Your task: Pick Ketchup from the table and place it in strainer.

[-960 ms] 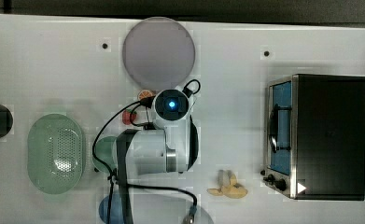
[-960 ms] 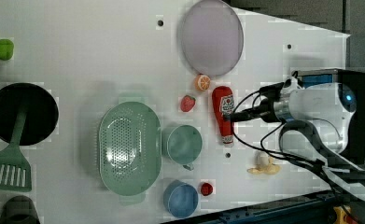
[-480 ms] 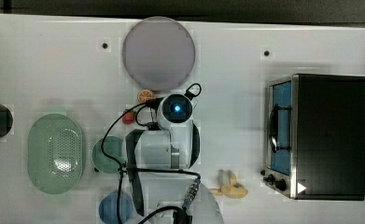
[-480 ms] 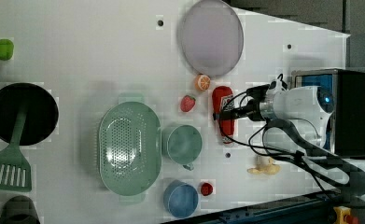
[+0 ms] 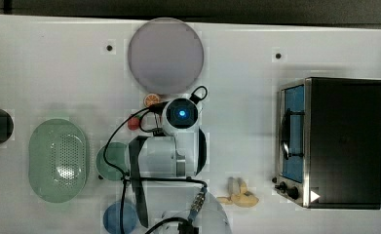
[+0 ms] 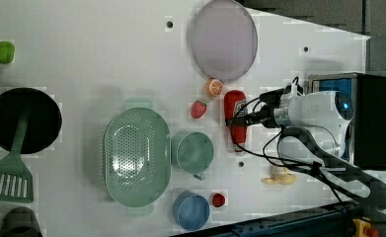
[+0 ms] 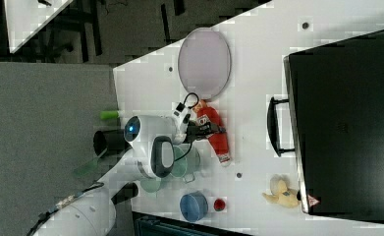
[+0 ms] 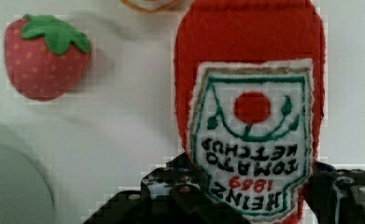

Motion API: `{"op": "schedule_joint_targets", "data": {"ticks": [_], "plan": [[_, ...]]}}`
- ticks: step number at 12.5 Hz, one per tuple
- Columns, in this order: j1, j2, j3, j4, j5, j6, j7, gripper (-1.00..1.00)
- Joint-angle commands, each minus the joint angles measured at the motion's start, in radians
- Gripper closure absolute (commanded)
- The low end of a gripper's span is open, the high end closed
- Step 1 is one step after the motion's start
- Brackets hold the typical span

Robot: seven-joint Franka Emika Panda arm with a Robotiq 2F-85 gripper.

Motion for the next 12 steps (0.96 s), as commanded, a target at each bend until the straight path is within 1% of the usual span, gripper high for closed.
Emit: {"op": "schedule_joint_targets", "data": {"ticks": [1,5,8,10,12], "plan": [[0.003,-0.147,-0.009,0.034,0.012,-0.051,-0.026,-0.21],[0.008,-0.371,0.028,0.116,0.013,-0.381,-0.023,-0.21],[0.021,-0.457,0.092,0.196,0.015,-0.542,0.011,-0.21],[0.036,-0.468,0.160,0.224,0.018,-0.577,0.146,-0.21],[0.050,-0.458,0.242,0.225,0.019,-0.575,0.354,-0.21]]}}
